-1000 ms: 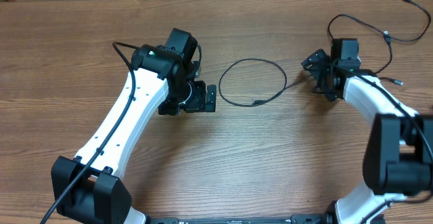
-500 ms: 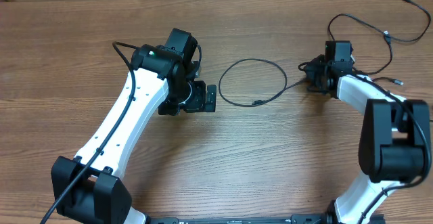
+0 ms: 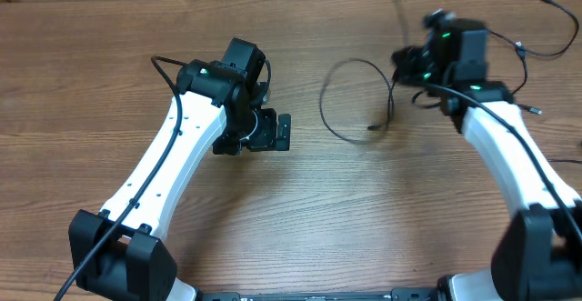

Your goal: Untangle cables

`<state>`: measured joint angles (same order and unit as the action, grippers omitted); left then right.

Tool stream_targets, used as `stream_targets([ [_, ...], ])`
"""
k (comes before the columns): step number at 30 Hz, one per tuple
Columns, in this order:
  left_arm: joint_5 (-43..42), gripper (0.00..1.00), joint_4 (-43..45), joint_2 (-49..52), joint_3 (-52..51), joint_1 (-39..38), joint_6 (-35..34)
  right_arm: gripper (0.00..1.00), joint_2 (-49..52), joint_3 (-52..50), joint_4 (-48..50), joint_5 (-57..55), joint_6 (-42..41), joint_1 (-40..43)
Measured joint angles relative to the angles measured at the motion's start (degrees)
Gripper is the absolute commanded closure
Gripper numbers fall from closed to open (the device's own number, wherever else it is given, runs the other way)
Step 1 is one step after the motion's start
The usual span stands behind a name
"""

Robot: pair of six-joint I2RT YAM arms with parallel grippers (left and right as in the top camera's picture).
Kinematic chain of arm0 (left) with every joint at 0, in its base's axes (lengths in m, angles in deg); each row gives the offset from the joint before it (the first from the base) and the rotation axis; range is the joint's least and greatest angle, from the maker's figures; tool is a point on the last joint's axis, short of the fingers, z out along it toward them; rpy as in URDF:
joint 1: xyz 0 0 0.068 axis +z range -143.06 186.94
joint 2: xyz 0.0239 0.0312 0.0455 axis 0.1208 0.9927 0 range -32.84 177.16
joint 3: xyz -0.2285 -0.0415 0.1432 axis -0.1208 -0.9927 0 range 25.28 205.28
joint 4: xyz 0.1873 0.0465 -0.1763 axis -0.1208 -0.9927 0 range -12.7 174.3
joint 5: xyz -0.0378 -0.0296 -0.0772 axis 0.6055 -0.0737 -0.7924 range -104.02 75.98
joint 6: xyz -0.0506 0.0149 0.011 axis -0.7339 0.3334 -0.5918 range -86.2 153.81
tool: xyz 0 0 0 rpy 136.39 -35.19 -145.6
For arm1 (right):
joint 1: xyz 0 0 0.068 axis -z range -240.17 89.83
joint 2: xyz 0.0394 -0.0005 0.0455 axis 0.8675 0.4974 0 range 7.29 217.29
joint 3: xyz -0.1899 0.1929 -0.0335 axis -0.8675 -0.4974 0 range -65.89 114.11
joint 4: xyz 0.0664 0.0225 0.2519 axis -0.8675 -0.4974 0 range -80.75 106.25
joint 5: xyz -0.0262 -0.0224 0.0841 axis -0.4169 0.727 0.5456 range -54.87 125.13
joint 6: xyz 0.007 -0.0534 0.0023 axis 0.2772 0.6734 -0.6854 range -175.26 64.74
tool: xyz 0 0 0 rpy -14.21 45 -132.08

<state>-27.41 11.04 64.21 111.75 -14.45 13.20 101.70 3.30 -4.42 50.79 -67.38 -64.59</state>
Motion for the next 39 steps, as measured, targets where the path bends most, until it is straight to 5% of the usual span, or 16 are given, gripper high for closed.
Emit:
stream_targets([
  [2, 0.00, 0.00, 0.00, 0.00, 0.00, 0.00, 0.00, 0.83, 2.80, -0.48, -2.58, 0.48, 2.21, -0.87],
  [5, 0.00, 0.00, 0.00, 0.00, 0.00, 0.00, 0.00, 0.09, 7.26, -1.07, -4.94, -0.24, 4.50, -1.11],
  [6, 0.00, 0.01, 0.00, 0.00, 0.00, 0.00, 0.00, 0.00, 8.46, -1.14, -5.27, -0.87, 4.68, -1.07],
  [13, 0.00, 0.01, 0.00, 0.00, 0.00, 0.00, 0.00, 0.00, 12.81, -1.18, -6.12, -6.49, 4.66, -0.59],
  [30, 0.00, 0.00, 0.00, 0.00, 0.00, 0.00, 0.00, 0.03, 12.81, -2.69, -26.38, -16.33, -17.99, -2.47],
  [31, 0.00, 0.00, -0.02, 0.00, 0.00, 0.00, 0.00, 0.06, 12.81, -3.13, -26.18, -16.65, -19.32, -2.62],
  [35, 0.00, 0.01, -0.02, 0.00, 0.00, 0.00, 0.00, 0.56, 11.80, -5.97, -23.80, -20.09, -25.42, -3.17],
  [39, 0.02, 0.00, 0.00, 0.00, 0.00, 0.00, 0.00, 0.86, 9.94, -9.35, -19.96, -22.18, -27.58, -3.10],
])
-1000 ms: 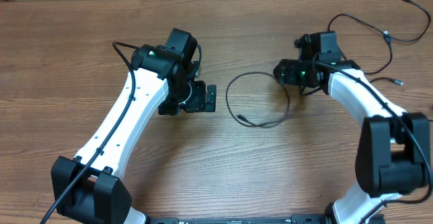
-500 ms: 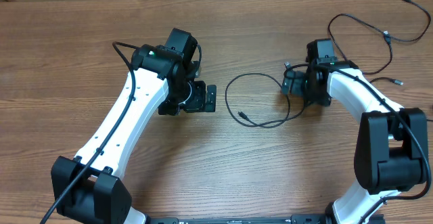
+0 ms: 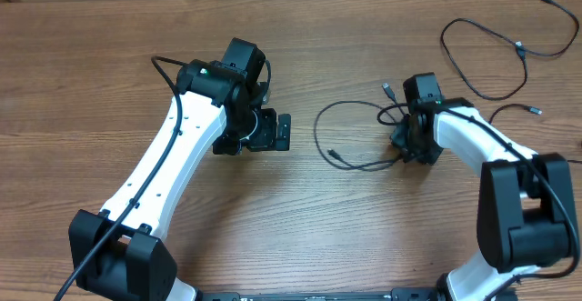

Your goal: Untangle cables

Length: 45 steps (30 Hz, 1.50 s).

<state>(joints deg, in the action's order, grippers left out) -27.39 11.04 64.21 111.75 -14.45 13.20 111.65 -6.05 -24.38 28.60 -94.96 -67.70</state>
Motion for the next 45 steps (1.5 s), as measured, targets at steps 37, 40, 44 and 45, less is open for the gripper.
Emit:
stream_targets([
  [37, -0.02, 0.00, 0.00, 0.00, 0.00, 0.00, 0.00, 0.00, 1.51, -5.57, 30.77, -1.97, 25.40, 13.14],
  [40, -0.02, 0.00, 0.00, 0.00, 0.00, 0.00, 0.00, 0.00, 0.63, -1.97, 21.64, -4.35, 24.28, 13.16],
  [44, -0.02, 0.00, -0.02, 0.00, 0.00, 0.00, 0.00, 0.00, -4.90, 6.73, 12.00, -6.75, 23.52, 13.16],
  [45, -0.02, 0.00, -0.02, 0.00, 0.00, 0.00, 0.00, 0.00, -7.54, 9.92, 10.16, -7.06, 23.41, 13.16],
])
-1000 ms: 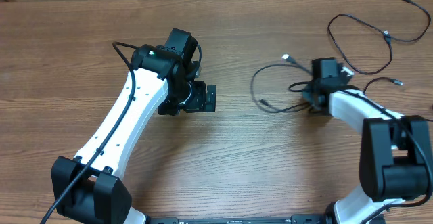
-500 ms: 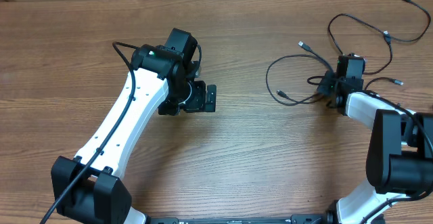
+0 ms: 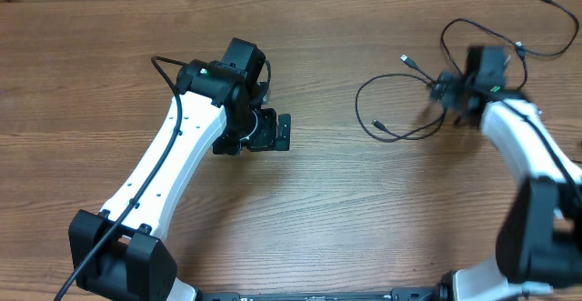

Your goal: Untangle cables

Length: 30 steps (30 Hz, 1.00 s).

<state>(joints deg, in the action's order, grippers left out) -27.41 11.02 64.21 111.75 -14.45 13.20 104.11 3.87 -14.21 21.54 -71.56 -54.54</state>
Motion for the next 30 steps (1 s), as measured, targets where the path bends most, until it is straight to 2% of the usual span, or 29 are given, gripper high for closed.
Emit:
stream_targets([
  [3, -0.02, 0.01, 0.00, 0.00, 0.00, 0.00, 0.00, 0.00, -8.55, 9.07, -0.52, -0.31, -0.17, 0.00],
  [7, 0.00, 0.01, 0.02, 0.00, 0.00, 0.00, 0.00, 0.00, -20.28, 18.08, 6.84, 0.09, -0.20, 0.00],
  [11, 0.00, 0.01, 0.02, 0.00, 0.00, 0.00, 0.00, 0.00, -28.70, 21.14, 13.31, 0.74, -0.24, 0.00],
  [16, -0.02, 0.00, 0.02, 0.00, 0.00, 0.00, 0.00, 0.00, -32.26, 21.27, 7.58, 1.88, -0.17, -0.57],
  [19, 0.00, 0.00, 0.02, 0.00, 0.00, 0.00, 0.00, 0.00, -32.06, 19.74, 3.54, 2.29, -0.22, -2.16],
  [24, 0.00, 0.00, 0.00, 0.00, 0.00, 0.00, 0.00, 0.00, -35.60, 12.17, 3.06, 2.91, -0.17, -6.97],
  [30, 0.00, 0.00, 0.00, 0.00, 0.00, 0.00, 0.00, 0.00, -48.33, -4.50, 14.86, 3.21, -0.22, -9.16],
])
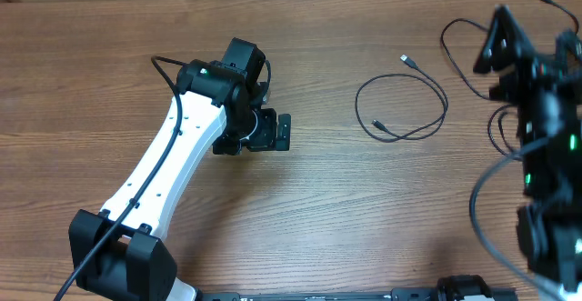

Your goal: Untangle cables

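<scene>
A thin black cable (403, 106) lies in a loose loop on the wooden table, right of centre, with a plug at its upper end (406, 61) and another inside the loop (376, 125). No gripper touches it. A second black cable (474, 68) curls at the far right, partly hidden behind the right arm. My right gripper (496, 45) is raised high at the right edge, close to the camera, open and holding nothing. My left gripper (285, 132) hovers left of centre, open and empty, well away from both cables.
The left arm (173, 165) stretches from the front left toward the table's middle. The right arm (546, 155) fills the right edge. The table's back edge runs along the top.
The right gripper was down at the right end of the looped cable; now it is lifted at the right edge and the loop lies alone on the table. The left arm has not moved.
The right gripper first stood by the loop near the back right, the second cable close around it. Then it was lower, with the loop toward the centre. Then loop and gripper were further right, apart from the second cable. Now the loop rests alone.
</scene>
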`<state>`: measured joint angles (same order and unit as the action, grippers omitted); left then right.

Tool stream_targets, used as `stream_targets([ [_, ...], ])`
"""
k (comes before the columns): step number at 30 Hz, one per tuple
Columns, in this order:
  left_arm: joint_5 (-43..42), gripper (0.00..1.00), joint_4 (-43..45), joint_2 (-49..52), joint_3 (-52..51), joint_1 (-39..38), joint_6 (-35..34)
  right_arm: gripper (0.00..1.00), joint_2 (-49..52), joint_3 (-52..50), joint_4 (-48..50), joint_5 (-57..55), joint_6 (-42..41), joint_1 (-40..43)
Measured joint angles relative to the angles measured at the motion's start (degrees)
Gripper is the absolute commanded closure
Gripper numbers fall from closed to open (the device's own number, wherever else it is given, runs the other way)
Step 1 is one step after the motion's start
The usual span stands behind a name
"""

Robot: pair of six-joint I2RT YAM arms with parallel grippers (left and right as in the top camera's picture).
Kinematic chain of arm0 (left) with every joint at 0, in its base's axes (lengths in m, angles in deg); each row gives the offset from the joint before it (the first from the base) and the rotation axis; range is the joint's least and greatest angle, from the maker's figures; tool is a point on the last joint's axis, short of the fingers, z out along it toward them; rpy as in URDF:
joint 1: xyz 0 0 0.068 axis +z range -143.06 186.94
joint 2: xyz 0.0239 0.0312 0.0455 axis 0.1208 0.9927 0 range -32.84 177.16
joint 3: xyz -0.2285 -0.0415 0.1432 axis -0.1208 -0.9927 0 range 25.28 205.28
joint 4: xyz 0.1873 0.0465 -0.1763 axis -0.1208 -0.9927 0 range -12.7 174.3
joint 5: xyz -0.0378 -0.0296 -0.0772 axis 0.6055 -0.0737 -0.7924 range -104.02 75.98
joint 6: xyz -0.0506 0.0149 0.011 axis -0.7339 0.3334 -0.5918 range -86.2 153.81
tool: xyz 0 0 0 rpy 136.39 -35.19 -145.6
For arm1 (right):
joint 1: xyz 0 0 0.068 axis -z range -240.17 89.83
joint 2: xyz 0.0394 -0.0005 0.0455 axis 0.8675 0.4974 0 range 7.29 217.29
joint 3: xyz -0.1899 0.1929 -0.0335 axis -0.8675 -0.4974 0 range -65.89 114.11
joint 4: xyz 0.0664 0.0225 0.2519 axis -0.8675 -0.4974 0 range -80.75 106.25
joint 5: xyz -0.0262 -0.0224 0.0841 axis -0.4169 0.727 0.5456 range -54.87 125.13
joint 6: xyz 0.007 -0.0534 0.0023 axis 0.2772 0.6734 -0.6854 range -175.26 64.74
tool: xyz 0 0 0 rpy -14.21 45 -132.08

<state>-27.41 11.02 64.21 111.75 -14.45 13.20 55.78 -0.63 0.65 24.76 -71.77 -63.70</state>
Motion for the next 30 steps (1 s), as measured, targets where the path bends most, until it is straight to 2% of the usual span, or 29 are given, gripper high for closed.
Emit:
stream_targets([
  [4, 0.00, 0.01, 0.02, 0.00, 0.00, 0.00, 0.00, 0.00, -7.34, -8.81, 9.66, 0.09, -1.03, 0.00],
  [10, 0.00, 0.00, 0.02, 0.00, 0.00, 0.00, 0.00, 0.00, -15.15, -10.73, 11.04, 1.70, -2.60, 0.00],
  [18, -0.02, 0.00, 0.00, 0.00, 0.00, 0.00, 0.00, 0.00, -29.20, -10.73, 7.82, 2.47, -2.67, 0.00],
  [30, 0.00, 0.00, 0.02, 0.00, 0.00, 0.00, 0.00, 0.00, -44.22, -10.73, -0.07, 2.45, -1.66, 0.24],
])
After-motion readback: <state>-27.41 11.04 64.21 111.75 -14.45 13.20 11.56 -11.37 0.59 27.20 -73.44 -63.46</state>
